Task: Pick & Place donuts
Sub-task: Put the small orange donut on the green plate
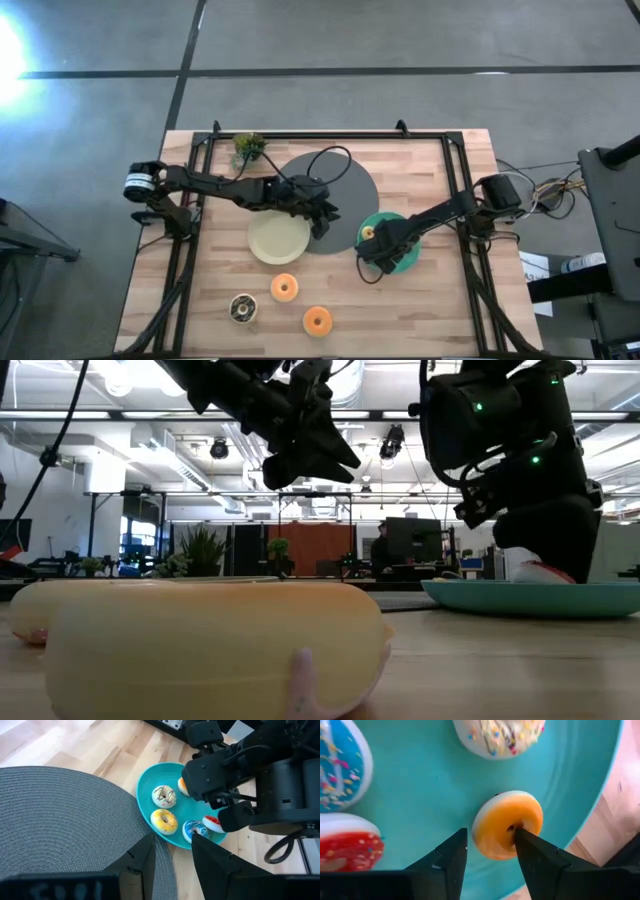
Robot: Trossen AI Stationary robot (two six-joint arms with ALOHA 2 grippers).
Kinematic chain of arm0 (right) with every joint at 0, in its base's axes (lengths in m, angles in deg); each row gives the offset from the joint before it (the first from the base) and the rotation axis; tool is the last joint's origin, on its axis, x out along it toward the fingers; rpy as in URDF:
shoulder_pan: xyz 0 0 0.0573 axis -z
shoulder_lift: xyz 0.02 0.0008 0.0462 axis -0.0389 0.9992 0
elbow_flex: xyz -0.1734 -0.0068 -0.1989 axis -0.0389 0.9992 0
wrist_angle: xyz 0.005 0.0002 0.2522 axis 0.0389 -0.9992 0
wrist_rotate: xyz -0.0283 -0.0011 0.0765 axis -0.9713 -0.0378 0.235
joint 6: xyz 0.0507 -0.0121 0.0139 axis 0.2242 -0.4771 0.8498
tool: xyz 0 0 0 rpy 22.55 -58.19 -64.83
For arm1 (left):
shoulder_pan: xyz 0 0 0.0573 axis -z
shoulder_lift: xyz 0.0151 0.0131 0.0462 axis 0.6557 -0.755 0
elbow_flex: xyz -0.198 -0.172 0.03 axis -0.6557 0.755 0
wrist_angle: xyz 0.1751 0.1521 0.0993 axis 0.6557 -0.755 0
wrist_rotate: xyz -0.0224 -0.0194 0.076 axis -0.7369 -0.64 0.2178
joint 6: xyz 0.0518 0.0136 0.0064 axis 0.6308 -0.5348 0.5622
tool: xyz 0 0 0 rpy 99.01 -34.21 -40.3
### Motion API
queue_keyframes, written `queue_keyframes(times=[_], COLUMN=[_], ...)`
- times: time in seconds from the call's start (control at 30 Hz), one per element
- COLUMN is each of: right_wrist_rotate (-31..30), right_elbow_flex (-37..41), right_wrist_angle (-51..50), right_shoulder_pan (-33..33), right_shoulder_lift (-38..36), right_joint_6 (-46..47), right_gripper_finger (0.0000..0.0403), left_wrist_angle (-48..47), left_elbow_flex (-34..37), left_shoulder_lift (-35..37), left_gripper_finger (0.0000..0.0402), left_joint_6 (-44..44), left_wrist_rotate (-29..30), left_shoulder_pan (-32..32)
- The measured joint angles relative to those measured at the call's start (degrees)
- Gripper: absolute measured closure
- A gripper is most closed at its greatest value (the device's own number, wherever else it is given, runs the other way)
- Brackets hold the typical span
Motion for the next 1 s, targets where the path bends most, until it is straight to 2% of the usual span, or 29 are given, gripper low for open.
queue_keyframes(times=[0.13, 0.3, 0.4, 0.47, 0.6, 0.73, 0.8, 0.9, 1.0], right_wrist_rotate=[-1.24, -2.52, -3.83, -4.60, -5.60, -8.25, -10.63, -16.43, -22.02], right_elbow_flex=[-0.33, 0.16, -0.16, -0.32, 2.06, 13.05, 19.03, 24.33, 26.35], right_wrist_angle=[0.46, 0.58, 0.69, 2.43, 14.29, 36.91, 44.80, 49.56, 51.63], right_shoulder_pan=[0.09, 0.00, -0.01, -0.13, -0.44, -0.50, -0.62, -2.02, -2.85], right_shoulder_lift=[-0.24, -0.42, -1.81, -4.37, -13.70, -22.66, -26.14, -30.08, -33.98], right_joint_6=[-0.12, 0.15, 2.32, 5.32, 14.75, 22.64, 27.83, 34.62, 39.27], right_gripper_finger=[0.0278, 0.0341, 0.0382, 0.0389, 0.0393, 0.0393, 0.0394, 0.0394, 0.0394], left_wrist_angle=[-0.07, -0.04, -0.04, -0.06, -0.48, -0.50, -0.52, -0.52, 0.48], left_elbow_flex=[0.02, 0.02, 0.02, 0.03, 0.07, 0.07, 0.07, 0.07, 0.17], left_shoulder_lift=[0.00, 0.00, 0.00, 0.00, 0.00, 0.00, 0.00, 0.00, -0.39], left_gripper_finger=[0.0300, 0.0300, 0.0300, 0.0300, 0.0300, 0.0300, 0.0300, 0.0300, 0.0300], left_joint_6=[0.00, 0.01, 0.02, 0.01, 0.02, 0.45, 0.79, 0.97, 2.52], left_wrist_rotate=[0.07, 0.16, 0.17, 0.17, 0.17, 0.17, 0.17, 0.02, -2.09], left_shoulder_pan=[-0.10, -0.49, -0.57, -0.59, -0.57, -0.59, -0.59, -0.57, -0.58])
